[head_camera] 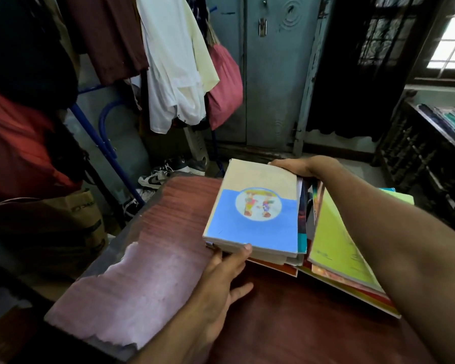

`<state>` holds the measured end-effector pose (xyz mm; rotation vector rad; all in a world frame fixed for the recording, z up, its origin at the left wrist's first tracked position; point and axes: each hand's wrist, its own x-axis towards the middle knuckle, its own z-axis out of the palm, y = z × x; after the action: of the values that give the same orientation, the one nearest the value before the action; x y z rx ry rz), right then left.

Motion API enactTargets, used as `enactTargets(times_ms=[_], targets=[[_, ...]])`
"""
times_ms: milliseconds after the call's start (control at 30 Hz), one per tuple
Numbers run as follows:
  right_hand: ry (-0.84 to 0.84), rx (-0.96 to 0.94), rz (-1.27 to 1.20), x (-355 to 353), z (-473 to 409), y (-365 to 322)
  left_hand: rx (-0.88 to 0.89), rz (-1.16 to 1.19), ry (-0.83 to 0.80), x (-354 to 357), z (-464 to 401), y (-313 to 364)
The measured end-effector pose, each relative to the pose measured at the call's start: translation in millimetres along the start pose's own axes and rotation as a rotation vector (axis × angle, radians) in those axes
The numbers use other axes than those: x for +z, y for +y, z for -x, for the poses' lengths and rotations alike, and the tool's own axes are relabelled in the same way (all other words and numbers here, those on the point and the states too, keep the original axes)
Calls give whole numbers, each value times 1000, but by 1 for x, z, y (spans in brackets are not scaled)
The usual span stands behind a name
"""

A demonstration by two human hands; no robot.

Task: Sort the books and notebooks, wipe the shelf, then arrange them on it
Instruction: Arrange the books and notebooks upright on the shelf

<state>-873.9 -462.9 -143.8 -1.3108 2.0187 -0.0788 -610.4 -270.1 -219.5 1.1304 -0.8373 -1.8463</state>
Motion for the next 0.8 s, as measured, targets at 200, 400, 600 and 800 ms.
enactTargets(times_ms=[200,400,600,800], targets=[[-20,-131,86,6,-5,-11,59,83,105,10,3,1],[-119,-71,121,31,4,-33,120,101,333,-2,3,17],[-216,-33,123,76,2,-79,116,44,446,-75,14,52],[-107,-244,144,123,66,-137,129,-5,537,-134,44,72]])
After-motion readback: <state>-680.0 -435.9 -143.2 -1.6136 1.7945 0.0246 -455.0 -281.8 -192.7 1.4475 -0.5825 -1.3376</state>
